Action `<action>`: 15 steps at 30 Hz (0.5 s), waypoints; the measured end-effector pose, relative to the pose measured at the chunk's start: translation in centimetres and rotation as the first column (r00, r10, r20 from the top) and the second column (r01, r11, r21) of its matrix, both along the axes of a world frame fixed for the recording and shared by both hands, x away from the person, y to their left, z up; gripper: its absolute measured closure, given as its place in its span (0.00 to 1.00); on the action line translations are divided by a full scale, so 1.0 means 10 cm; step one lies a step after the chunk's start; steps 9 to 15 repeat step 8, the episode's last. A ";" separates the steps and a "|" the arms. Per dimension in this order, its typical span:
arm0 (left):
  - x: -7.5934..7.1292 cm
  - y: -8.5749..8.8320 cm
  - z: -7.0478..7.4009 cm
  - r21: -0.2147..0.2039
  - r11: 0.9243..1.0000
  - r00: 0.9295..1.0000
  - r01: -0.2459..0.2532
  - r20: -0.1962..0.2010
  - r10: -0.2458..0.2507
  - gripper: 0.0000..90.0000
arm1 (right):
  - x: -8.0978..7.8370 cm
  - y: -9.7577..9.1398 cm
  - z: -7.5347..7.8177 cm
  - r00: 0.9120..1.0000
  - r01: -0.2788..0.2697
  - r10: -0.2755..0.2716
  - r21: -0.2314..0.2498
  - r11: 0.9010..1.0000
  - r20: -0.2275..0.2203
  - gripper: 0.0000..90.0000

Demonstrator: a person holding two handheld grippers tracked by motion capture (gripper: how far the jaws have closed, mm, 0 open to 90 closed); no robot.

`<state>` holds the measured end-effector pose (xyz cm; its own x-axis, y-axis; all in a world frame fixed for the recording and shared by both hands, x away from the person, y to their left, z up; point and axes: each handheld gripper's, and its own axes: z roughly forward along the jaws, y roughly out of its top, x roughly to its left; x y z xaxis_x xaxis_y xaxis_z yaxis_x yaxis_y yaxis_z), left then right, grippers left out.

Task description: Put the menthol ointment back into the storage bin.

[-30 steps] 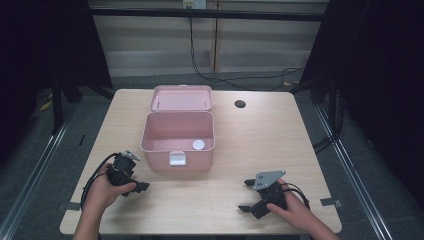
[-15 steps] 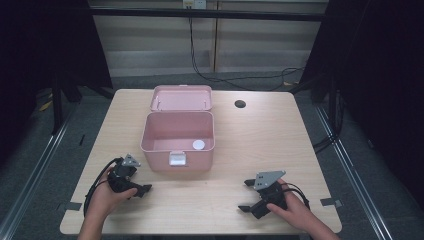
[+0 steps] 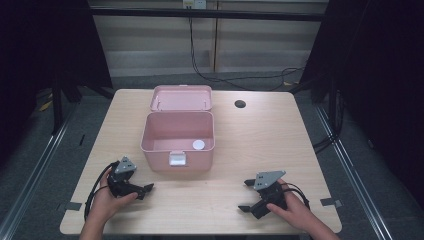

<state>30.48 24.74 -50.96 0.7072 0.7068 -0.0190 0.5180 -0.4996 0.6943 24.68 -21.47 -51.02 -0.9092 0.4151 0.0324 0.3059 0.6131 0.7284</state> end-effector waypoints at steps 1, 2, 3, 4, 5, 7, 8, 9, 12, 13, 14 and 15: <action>0.00 0.00 0.00 0.000 1.000 1.000 0.000 0.000 0.000 0.00 | 0.00 0.00 0.00 1.000 0.001 -0.001 -0.001 1.000 -0.001 0.13; 0.00 0.00 0.00 0.000 1.000 1.000 0.000 0.001 0.000 0.00 | 0.00 0.00 0.00 1.000 0.001 -0.001 -0.001 1.000 0.000 0.13; 0.00 0.00 0.00 0.000 1.000 1.000 -0.001 0.001 0.001 0.00 | 0.00 0.00 0.00 1.000 0.000 0.000 0.000 1.000 0.000 0.13; 0.00 0.00 0.00 0.000 1.000 1.000 -0.001 0.001 0.001 0.00 | 0.00 0.00 0.00 1.000 0.001 -0.001 -0.001 1.000 -0.001 0.13; 0.00 0.00 0.00 0.000 1.000 1.000 -0.001 0.001 0.001 0.00 | 0.00 0.00 0.00 1.000 0.001 -0.001 0.000 1.000 0.000 0.13; 0.00 0.00 0.00 0.000 1.000 1.000 -0.001 0.001 0.001 0.00 | 0.00 0.00 0.00 1.000 0.001 -0.001 -0.001 1.000 0.000 0.13; 0.00 0.00 0.00 -0.002 1.000 1.000 -0.003 0.000 0.003 0.00 | 0.00 0.00 0.00 1.000 0.000 0.000 0.000 1.000 0.000 0.13; 0.00 0.00 0.00 -0.002 1.000 1.000 -0.003 0.000 0.003 0.00 | 0.00 0.00 0.00 1.000 0.000 0.000 0.000 1.000 0.000 0.13; 0.00 0.00 0.00 -0.002 1.000 1.000 -0.003 0.000 0.003 0.00 | 0.00 0.00 0.00 1.000 0.000 0.000 0.000 1.000 0.000 0.13; 0.00 0.00 0.00 -0.002 1.000 1.000 -0.003 0.000 0.003 0.00 | 0.00 0.00 0.00 1.000 0.000 0.000 0.000 1.000 0.000 0.13; 0.00 0.00 0.00 -0.002 1.000 1.000 -0.003 0.000 0.003 0.00 | 0.00 0.00 0.00 1.000 0.000 0.000 0.000 1.000 0.000 0.13; 0.00 0.00 0.00 -0.002 1.000 1.000 -0.003 0.000 0.003 0.00 | 0.00 0.00 0.00 1.000 0.000 0.000 0.000 1.000 0.000 0.13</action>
